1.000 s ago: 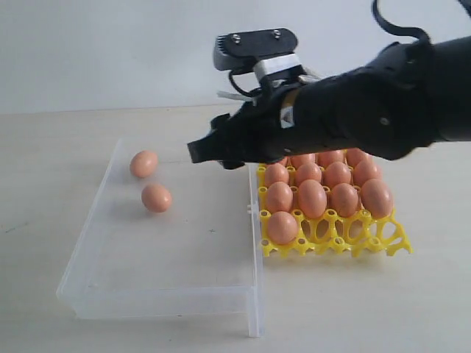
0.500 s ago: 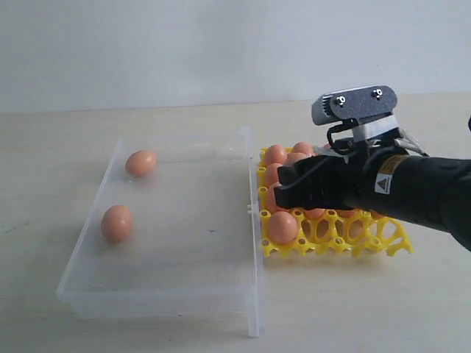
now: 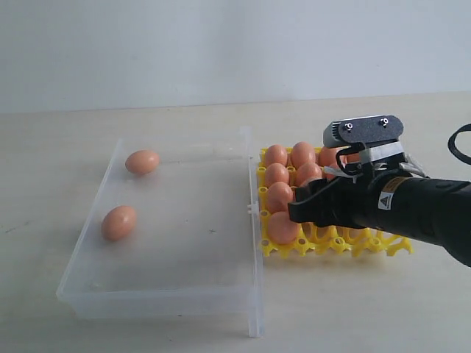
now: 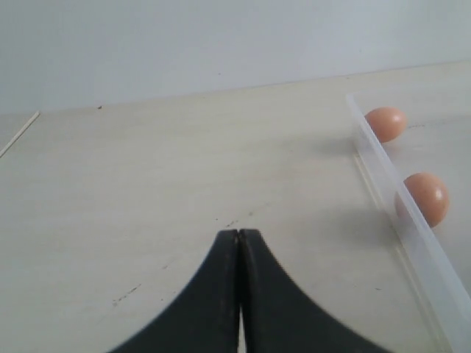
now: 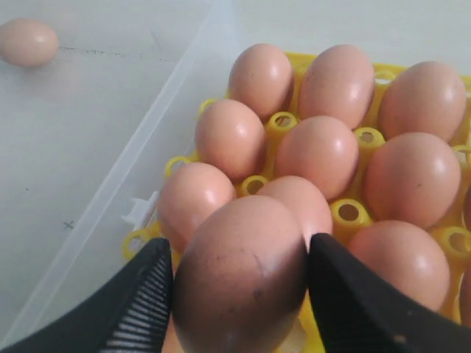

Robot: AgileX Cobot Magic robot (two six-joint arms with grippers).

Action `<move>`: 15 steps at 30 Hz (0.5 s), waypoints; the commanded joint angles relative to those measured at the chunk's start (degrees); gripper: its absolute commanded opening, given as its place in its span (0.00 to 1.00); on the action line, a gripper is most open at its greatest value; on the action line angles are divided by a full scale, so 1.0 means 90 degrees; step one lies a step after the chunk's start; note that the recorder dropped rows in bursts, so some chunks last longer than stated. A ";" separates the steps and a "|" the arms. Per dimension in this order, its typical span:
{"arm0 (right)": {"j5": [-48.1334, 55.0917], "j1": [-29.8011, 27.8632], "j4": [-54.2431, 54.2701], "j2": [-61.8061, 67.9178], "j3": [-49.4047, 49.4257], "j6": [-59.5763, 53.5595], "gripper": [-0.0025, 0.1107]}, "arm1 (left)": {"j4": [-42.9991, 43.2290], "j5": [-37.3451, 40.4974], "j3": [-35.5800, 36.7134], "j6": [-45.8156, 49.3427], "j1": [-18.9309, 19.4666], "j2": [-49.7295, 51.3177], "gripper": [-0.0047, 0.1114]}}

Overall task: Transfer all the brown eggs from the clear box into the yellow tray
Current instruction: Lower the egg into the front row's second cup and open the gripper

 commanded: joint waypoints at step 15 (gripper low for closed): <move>-0.0137 -0.0072 0.0000 0.0302 -0.0010 0.0177 0.02 | -0.0018 -0.0073 -0.0026 -0.0028 0.0008 -0.0036 0.04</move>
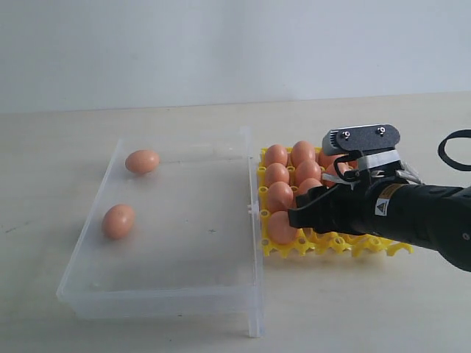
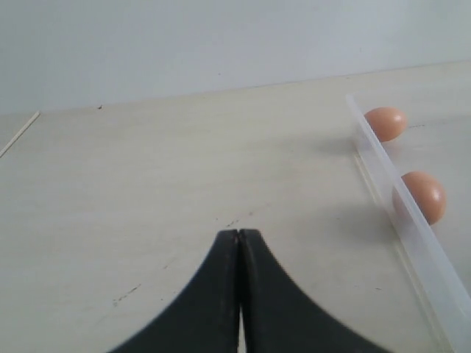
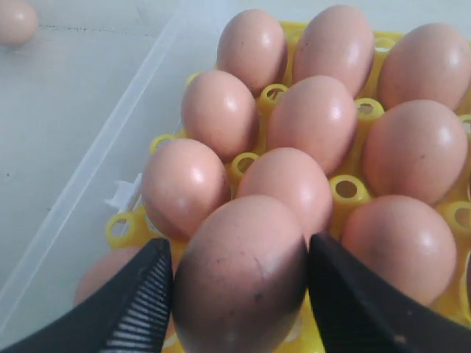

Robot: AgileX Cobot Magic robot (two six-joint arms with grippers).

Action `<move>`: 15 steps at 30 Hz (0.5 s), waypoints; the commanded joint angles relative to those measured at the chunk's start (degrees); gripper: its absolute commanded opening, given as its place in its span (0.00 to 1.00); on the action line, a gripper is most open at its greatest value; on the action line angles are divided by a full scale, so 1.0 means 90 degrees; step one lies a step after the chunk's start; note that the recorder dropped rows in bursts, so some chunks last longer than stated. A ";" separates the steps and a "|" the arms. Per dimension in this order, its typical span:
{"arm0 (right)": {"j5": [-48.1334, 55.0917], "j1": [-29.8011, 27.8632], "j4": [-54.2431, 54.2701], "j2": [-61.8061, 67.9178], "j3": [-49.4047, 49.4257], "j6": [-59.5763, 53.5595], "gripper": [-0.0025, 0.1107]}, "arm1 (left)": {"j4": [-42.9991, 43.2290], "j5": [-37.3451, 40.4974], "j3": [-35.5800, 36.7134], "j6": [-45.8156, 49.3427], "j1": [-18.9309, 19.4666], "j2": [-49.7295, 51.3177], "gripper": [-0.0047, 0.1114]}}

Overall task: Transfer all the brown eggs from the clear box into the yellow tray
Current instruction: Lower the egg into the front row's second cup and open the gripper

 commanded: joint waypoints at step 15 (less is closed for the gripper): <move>0.0157 -0.0041 0.0000 0.0042 -0.0010 0.0155 0.02 | -0.0018 -0.0073 -0.0026 -0.0028 0.0008 -0.0036 0.04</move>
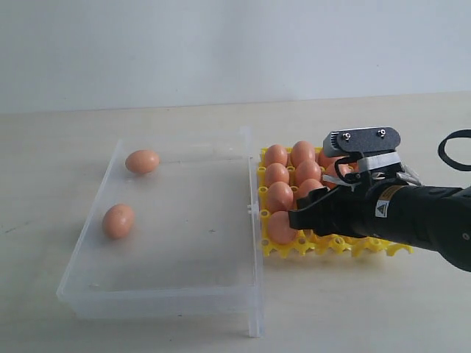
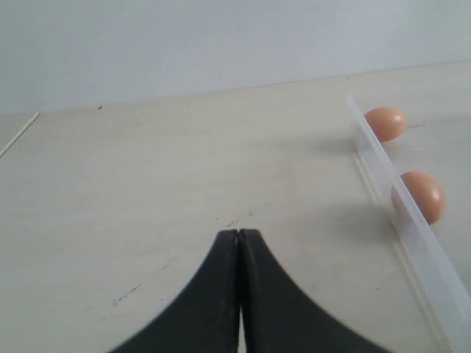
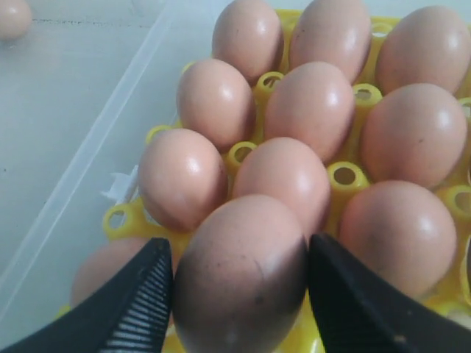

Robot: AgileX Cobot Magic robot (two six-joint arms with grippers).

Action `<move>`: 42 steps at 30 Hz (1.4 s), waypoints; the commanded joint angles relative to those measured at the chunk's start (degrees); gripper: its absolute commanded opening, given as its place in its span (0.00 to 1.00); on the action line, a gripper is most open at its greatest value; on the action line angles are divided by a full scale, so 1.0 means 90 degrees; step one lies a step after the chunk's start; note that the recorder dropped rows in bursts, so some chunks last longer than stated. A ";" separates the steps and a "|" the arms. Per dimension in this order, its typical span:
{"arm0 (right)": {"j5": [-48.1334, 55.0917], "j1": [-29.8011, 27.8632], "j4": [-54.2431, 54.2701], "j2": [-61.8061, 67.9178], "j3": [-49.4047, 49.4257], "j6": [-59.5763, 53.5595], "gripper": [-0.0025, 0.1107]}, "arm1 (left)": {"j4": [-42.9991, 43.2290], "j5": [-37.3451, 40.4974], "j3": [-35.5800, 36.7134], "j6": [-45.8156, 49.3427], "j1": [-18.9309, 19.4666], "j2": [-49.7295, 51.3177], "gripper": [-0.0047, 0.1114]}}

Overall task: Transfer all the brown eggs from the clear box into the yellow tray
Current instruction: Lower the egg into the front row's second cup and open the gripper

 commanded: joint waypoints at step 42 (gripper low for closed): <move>-0.0397 -0.0041 0.0000 0.0371 -0.0010 -0.0182 0.52 | -0.0018 -0.0073 -0.0026 -0.0028 0.0008 -0.0036 0.04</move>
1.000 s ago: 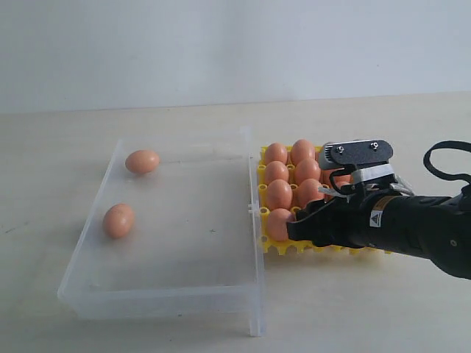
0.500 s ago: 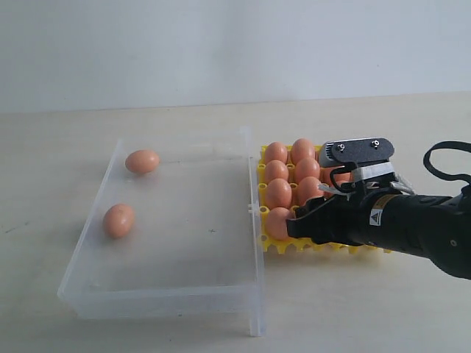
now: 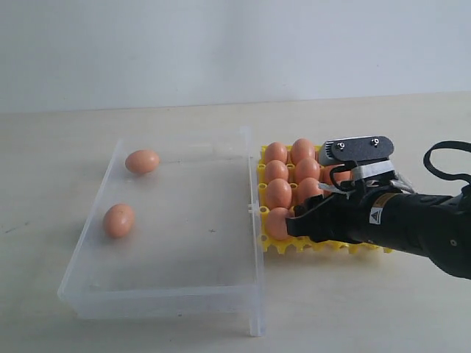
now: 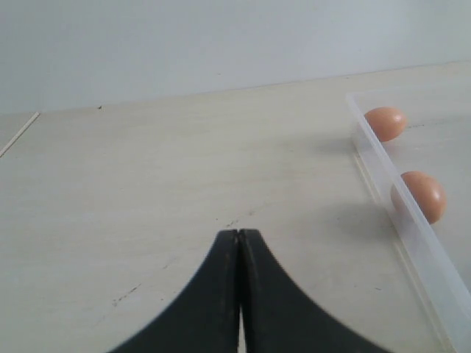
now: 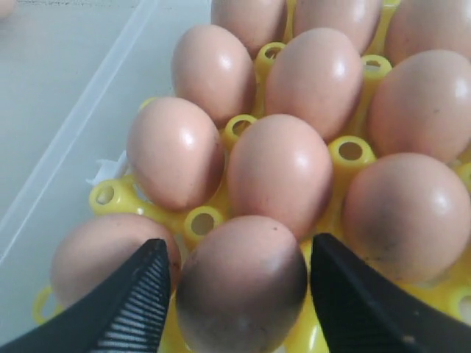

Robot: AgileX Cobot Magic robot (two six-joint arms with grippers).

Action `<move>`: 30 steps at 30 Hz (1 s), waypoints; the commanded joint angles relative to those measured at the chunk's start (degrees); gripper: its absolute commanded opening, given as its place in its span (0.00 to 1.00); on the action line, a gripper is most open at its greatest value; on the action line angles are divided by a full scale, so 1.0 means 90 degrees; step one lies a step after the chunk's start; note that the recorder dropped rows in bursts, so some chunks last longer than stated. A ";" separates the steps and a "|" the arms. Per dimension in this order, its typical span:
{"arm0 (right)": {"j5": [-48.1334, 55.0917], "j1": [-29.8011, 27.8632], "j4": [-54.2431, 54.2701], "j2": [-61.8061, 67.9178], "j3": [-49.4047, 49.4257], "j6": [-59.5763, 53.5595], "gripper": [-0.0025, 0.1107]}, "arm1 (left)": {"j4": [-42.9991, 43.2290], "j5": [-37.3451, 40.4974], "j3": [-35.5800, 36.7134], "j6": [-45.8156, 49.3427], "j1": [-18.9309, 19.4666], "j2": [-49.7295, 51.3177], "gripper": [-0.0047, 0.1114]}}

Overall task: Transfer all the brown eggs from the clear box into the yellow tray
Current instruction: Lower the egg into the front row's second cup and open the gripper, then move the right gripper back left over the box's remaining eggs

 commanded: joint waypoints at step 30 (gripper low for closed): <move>0.5242 0.1436 0.0397 -0.0106 -0.4286 -0.0751 0.45 | -0.0018 -0.0073 -0.0026 -0.0028 0.0008 -0.0036 0.04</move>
